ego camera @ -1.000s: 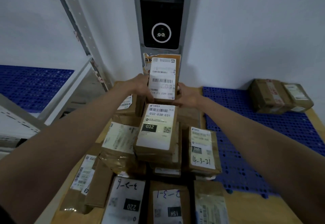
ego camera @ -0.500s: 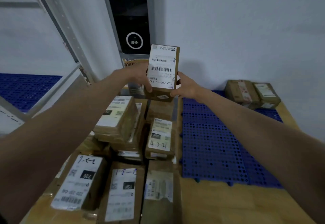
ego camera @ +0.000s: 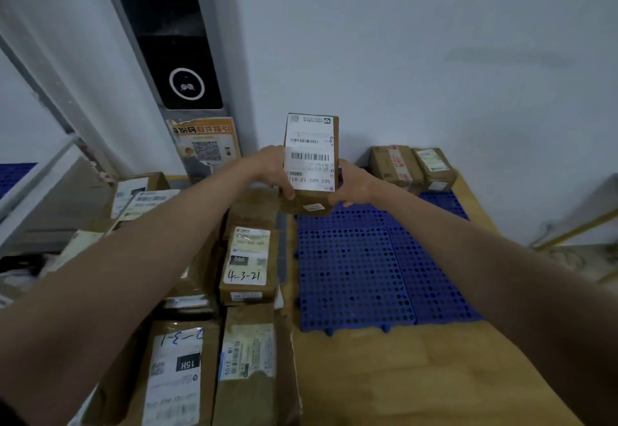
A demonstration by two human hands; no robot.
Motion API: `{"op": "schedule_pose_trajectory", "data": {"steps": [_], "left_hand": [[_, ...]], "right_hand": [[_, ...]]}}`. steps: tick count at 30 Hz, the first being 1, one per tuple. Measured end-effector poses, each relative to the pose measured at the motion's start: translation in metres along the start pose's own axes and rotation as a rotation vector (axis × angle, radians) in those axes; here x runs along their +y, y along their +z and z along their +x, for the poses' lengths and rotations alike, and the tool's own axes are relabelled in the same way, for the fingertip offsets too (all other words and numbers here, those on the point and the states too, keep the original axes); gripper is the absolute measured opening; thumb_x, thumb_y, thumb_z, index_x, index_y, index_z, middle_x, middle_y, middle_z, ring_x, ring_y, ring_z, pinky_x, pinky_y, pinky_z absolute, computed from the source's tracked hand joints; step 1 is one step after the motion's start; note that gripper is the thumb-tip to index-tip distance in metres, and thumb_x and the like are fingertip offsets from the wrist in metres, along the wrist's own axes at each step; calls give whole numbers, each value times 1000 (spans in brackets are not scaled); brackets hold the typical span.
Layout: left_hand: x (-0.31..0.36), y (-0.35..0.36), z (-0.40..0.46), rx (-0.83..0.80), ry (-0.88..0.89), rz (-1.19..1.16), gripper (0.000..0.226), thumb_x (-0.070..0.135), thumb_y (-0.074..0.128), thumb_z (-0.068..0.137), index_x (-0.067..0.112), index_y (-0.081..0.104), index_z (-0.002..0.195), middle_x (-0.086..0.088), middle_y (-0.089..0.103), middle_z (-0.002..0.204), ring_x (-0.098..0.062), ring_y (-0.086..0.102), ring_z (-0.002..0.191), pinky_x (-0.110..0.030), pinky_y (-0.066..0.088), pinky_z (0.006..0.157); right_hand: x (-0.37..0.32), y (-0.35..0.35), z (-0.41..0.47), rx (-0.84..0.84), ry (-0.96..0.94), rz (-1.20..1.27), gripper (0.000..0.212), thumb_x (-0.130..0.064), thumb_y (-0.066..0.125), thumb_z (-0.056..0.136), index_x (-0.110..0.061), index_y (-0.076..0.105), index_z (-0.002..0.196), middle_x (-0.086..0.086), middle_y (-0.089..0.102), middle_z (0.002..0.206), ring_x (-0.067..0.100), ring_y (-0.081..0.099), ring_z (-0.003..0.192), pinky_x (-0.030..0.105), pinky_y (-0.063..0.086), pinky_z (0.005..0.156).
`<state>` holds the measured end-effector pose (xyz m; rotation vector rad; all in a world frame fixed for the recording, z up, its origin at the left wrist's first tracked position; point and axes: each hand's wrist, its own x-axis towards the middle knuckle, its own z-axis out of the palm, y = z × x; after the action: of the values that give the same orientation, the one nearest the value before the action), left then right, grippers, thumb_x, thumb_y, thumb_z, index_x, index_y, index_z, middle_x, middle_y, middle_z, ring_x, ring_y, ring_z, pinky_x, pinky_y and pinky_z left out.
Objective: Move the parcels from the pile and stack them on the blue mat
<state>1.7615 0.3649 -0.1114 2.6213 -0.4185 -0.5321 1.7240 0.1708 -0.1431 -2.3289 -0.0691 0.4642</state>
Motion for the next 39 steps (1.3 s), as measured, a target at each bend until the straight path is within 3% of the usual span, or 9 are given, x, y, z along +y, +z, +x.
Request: {"op": "schedule_pose_trajectory", "data": {"steps": [3,14,17,21,28,31,34,37,39], "left_hand": [[6,17,11,-47,23,-5,82,11,91,59,11,51,132,-7,59,129,-28,57,116,-42,52,95],[31,76,62,-180,71,30,88,20,91,60,16,48,137,-3,58,133,-25,55,119,-41,48,101],[42,89,82,-166,48,45,89,23,91,60,16,46,137,-3,57,132,-24,57,115,-40,52,94],[54,105,113,-190,-2,31,90,26,92,61,11,44,136,-6,57,129,-25,60,109,-42,56,86],[70,132,175,-155,-27,-35,94,22,93,57,14,45,138,-5,56,132,-27,56,117,-44,49,98],[68,145,202,-114,-32,-66,96,21,94,56,14,46,138,-5,54,134,-26,53,121,-43,48,99],[61,155,228,-61,-42,-102,92,20,94,53,16,49,133,-3,56,130,-24,54,117,-40,49,95],[53,158,251,-38,-75,-119,92,22,93,53,16,47,133,-4,52,128,-24,51,117,-40,48,96],[49,157,266,-20,-67,-134,88,19,93,55,15,49,130,-4,54,126,-23,52,115,-33,46,88]], "right_hand": [[17,-2,-5,-18,46,-15,87,-5,71,83,-17,18,150,5,44,143,27,59,110,35,55,80],[91,-7,1,-20,181,38,94,-10,80,77,-14,19,149,7,42,145,29,54,115,37,53,80],[113,-19,13,-53,200,16,94,-10,80,78,-13,19,149,10,42,144,31,57,111,45,55,87],[140,-40,33,-105,182,1,92,-8,79,77,-15,22,148,9,40,145,30,56,112,43,56,86],[187,-73,80,-139,74,-73,81,-6,81,71,-16,39,139,7,46,140,27,56,113,33,57,75],[206,-79,106,-118,92,-84,85,-11,84,69,-14,37,139,6,46,138,28,49,123,33,49,85],[223,-80,132,-79,89,-128,79,-12,84,67,-11,41,134,8,50,133,29,51,119,31,46,81],[232,-82,159,-52,83,-162,71,-7,83,65,-9,47,126,10,54,127,29,53,117,40,53,87],[234,-85,176,-40,80,-183,71,-6,84,65,-8,48,126,10,54,127,29,50,119,45,50,94]]}}
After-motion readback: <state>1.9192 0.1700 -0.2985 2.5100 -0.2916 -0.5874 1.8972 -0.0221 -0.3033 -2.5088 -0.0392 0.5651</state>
